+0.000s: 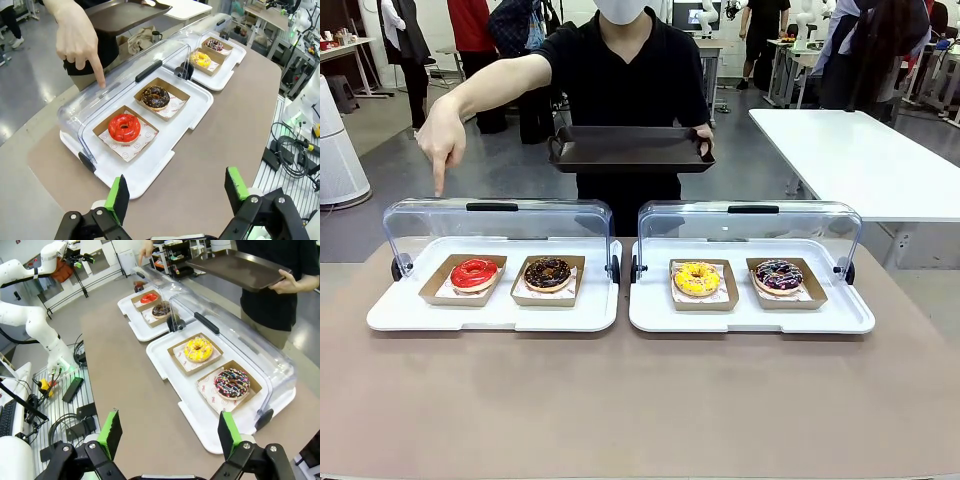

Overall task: Provide the desired donut to the person.
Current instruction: Pick up and lift the Paper togo box containing the Donut pointed at by the person.

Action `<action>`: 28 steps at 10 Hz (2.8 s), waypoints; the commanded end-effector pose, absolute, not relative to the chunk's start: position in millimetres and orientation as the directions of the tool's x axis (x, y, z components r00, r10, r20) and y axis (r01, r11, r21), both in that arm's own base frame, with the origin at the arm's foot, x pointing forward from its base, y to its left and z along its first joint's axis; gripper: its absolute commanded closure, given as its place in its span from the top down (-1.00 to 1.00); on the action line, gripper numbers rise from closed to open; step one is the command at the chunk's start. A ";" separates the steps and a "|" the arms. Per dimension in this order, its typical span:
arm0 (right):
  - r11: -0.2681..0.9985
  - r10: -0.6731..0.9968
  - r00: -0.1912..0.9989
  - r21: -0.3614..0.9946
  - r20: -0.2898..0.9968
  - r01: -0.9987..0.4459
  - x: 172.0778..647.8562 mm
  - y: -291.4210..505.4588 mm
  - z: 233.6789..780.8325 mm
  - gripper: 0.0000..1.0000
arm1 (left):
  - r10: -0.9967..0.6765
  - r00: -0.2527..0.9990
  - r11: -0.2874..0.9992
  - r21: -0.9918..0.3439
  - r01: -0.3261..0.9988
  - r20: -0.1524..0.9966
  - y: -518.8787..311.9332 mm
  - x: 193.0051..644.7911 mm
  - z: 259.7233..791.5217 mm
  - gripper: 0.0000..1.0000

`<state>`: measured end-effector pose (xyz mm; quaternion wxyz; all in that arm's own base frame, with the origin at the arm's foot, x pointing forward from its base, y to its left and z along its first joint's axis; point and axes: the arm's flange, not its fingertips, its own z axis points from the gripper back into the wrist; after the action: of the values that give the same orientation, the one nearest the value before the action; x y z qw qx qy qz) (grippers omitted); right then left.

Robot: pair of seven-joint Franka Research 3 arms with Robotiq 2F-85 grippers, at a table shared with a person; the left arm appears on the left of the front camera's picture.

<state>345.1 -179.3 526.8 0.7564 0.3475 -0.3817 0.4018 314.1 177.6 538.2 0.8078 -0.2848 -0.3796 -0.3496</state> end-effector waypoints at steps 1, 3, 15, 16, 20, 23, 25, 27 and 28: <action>0.429 0.328 0.380 0.222 0.865 -0.876 347.1 -180.0 526.4 1.00 | -0.343 0.442 0.580 -0.183 0.794 0.829 179.5 314.6 537.7 1.00; 0.429 0.328 0.380 0.222 0.865 -0.876 347.1 -180.0 526.4 1.00 | -0.343 0.442 0.580 -0.183 0.794 0.829 179.5 314.6 537.7 1.00; 0.429 0.328 0.380 0.222 0.865 -0.876 347.1 -180.0 526.4 1.00 | -0.580 0.500 0.606 -0.069 0.792 0.643 143.0 324.4 568.9 1.00; 0.429 0.328 0.380 0.222 0.865 -0.876 347.1 -180.0 526.4 1.00 | -0.694 0.478 0.572 0.009 0.821 0.538 119.9 332.2 575.2 1.00; 0.429 0.328 0.380 0.222 0.865 -0.876 347.1 -180.0 526.4 1.00 | -0.933 0.330 0.358 0.263 0.896 0.144 24.9 370.4 544.2 1.00; 0.429 0.328 0.380 0.222 0.865 -0.876 347.1 -180.0 526.4 1.00 | -0.977 0.204 0.212 0.197 0.957 0.060 -16.2 399.1 493.2 1.00; 0.429 0.328 0.380 0.222 0.865 -0.876 347.1 -180.0 526.4 1.00 | -0.990 0.111 0.122 0.145 0.982 0.081 -25.5 414.9 466.8 1.00; 0.429 0.328 0.380 0.222 0.865 -0.876 347.1 -180.0 526.4 1.00 | -0.997 0.042 0.050 0.128 0.991 0.065 -31.0 422.2 439.5 1.00; 0.429 0.328 0.380 0.222 0.865 -0.876 347.1 -180.0 526.4 1.00 | -0.998 0.015 0.022 0.128 0.992 0.061 -30.0 423.1 434.7 1.00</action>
<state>345.8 -179.6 525.9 0.7578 0.3481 -0.3792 0.4009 419.2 -33.8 433.8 0.7265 0.0275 -0.0559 -0.6843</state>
